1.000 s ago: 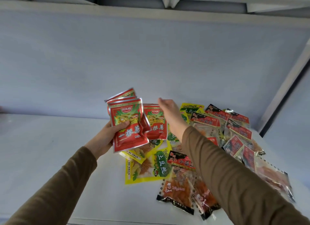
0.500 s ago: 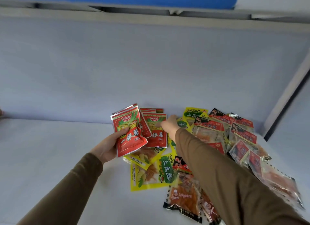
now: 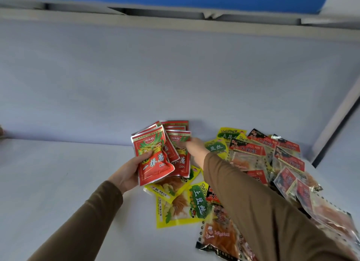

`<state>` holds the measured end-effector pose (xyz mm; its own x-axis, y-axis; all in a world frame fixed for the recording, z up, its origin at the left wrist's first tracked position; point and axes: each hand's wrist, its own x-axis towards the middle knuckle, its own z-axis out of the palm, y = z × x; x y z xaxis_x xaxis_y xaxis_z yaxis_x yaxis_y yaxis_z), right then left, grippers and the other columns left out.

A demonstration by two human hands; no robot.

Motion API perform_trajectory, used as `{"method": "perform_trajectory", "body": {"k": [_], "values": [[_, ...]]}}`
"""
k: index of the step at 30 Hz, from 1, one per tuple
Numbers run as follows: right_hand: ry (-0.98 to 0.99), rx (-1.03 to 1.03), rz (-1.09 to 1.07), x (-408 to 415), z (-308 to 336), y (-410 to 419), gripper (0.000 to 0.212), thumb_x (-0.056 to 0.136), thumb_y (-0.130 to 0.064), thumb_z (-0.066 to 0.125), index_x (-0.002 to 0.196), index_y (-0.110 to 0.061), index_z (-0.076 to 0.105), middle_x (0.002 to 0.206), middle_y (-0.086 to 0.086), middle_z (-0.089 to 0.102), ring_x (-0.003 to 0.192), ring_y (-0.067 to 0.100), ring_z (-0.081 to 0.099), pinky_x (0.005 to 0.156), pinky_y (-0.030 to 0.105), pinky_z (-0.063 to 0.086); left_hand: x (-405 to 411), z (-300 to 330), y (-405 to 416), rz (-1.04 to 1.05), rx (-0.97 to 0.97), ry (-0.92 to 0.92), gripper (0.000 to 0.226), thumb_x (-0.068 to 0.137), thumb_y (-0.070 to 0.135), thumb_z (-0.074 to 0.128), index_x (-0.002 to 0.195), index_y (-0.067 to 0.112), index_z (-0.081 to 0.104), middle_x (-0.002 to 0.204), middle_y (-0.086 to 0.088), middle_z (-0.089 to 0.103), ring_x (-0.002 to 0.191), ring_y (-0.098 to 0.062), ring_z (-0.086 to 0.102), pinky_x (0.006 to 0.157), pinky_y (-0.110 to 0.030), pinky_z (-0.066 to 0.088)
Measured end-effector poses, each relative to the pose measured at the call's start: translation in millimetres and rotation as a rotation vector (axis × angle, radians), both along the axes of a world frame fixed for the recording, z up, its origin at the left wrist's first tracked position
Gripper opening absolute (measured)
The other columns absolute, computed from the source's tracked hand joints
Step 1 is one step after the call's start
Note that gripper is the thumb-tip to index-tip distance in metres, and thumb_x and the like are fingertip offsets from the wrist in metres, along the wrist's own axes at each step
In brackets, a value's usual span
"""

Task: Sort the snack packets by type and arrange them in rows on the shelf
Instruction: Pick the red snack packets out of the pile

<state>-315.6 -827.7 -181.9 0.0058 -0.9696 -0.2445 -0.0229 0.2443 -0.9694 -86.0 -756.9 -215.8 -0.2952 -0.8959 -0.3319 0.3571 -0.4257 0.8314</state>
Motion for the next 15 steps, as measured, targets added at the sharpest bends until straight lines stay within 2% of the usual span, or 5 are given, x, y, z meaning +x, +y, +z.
{"method": "perform_trajectory", "body": {"k": [2,5,10,13,15], "values": [[0.008,-0.064,-0.031,-3.1,4.2,-0.3,0.014,0.087,-0.014,0.079,0.096,-0.010,0.069,0.088,0.005,0.075,0.069,0.016,0.072,0.055,0.024,0.053,7.4,1.8,-0.4,0.025,-0.017,-0.011,0.082,0.066,0.042,0.092,0.136,0.013,0.059,0.129,-0.018,0.070,0.099,-0.034,0.075,0.076,-0.046,0.063],[-0.096,-0.122,-0.086,-18.2,15.1,0.7,0.018,0.091,-0.017,0.075,0.103,-0.007,0.066,0.089,0.007,0.075,0.067,0.018,0.074,0.050,0.022,0.054,21.9,3.4,1.0,0.075,-0.042,-0.023,0.097,0.050,0.044,0.101,0.134,0.014,0.061,0.127,-0.017,0.071,0.099,-0.034,0.075,0.073,-0.045,0.063],[-0.338,-0.171,-0.079,-45.0,42.1,1.2,0.016,0.095,-0.017,0.068,0.108,-0.010,0.066,0.101,0.011,0.078,0.086,0.029,0.076,0.067,0.037,0.061,35.1,6.4,-1.1,0.183,-0.065,-0.047,0.061,0.085,0.032,0.076,0.140,0.013,0.055,0.125,-0.017,0.072,0.101,-0.035,0.075,0.074,-0.046,0.064],[-0.469,-0.169,0.060,-36.8,51.1,9.7,0.025,0.096,-0.020,0.065,0.118,-0.006,0.066,0.102,0.015,0.076,0.084,0.028,0.075,0.075,0.041,0.061,24.2,16.4,-1.2,0.206,-0.109,-0.123,0.065,0.081,0.031,0.078,0.139,0.014,0.055,0.120,-0.014,0.074,0.099,-0.032,0.076,0.077,-0.044,0.064],[-0.497,-0.118,0.171,-20.9,46.8,20.4,0.039,0.096,-0.022,0.065,0.127,-0.001,0.062,0.116,0.022,0.071,0.094,0.033,0.072,0.090,0.050,0.058,12.9,23.7,-0.1,0.197,-0.133,-0.156,0.065,0.078,0.030,0.080,0.137,0.015,0.057,0.117,-0.013,0.076,0.097,-0.031,0.076,0.078,-0.043,0.063]]}}
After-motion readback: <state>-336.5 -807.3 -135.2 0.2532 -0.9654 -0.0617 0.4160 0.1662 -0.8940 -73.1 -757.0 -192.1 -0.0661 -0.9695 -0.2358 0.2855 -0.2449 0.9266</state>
